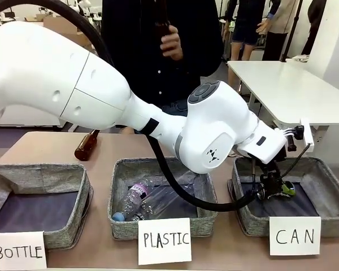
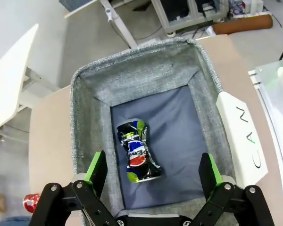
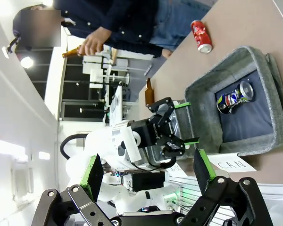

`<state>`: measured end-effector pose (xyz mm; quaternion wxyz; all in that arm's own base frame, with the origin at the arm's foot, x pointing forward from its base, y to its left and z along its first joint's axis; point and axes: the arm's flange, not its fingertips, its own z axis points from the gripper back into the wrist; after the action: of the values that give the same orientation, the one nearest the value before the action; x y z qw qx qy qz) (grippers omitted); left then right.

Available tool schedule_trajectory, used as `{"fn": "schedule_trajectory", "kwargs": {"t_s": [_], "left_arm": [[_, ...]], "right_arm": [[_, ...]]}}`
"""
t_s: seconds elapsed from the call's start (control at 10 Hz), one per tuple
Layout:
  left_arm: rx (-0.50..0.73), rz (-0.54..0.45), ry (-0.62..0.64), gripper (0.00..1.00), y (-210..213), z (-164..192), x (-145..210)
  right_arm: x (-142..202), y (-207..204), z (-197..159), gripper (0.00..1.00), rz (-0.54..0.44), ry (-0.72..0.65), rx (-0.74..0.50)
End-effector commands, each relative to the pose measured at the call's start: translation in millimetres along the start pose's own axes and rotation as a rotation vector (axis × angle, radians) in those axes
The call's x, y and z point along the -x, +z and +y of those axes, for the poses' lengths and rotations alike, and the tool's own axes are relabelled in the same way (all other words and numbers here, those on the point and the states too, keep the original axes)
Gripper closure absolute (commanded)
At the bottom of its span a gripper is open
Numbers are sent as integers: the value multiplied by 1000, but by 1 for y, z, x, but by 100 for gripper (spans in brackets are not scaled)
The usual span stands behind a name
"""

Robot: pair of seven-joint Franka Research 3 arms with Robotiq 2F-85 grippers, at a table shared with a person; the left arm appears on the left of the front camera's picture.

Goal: Sort the can waste into the basket.
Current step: Pick up the can waste from the table and place it in the right Fabric basket.

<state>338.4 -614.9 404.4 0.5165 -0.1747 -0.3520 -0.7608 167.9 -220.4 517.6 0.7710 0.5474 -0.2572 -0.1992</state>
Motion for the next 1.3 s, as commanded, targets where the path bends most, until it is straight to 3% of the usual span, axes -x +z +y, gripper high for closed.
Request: {"fn": "schedule_trajectory", "kwargs": {"t_s": [0.0, 0.1, 0.3, 0.5, 0.7, 0.8, 1.0, 1.2], "left_arm": [[17, 25, 37, 0, 19, 2, -4], [38, 10, 64, 0, 42, -2, -9], [123, 156, 27, 0, 122, -5, -14], [181, 254, 66, 0, 219, 4, 12], [165, 244, 144, 0, 309, 2, 48], [79, 265, 243, 0, 362, 8, 82], [21, 257, 511, 0, 461, 26, 167], [-20, 150, 758, 0, 555, 15, 252]], "right_arm": [[-1, -1, 2, 0, -9, 4, -21], [-1, -1, 2, 0, -9, 4, -21], [-1, -1, 2, 0, -9, 4, -21], [-1, -1, 2, 0, -9, 4, -21], [-1, -1, 2, 0, -9, 4, -21], [-1, -1, 2, 0, -9, 4, -21], [-1, -1, 2, 0, -9, 4, -21], [-1, -1, 2, 0, -9, 4, -21]]}}
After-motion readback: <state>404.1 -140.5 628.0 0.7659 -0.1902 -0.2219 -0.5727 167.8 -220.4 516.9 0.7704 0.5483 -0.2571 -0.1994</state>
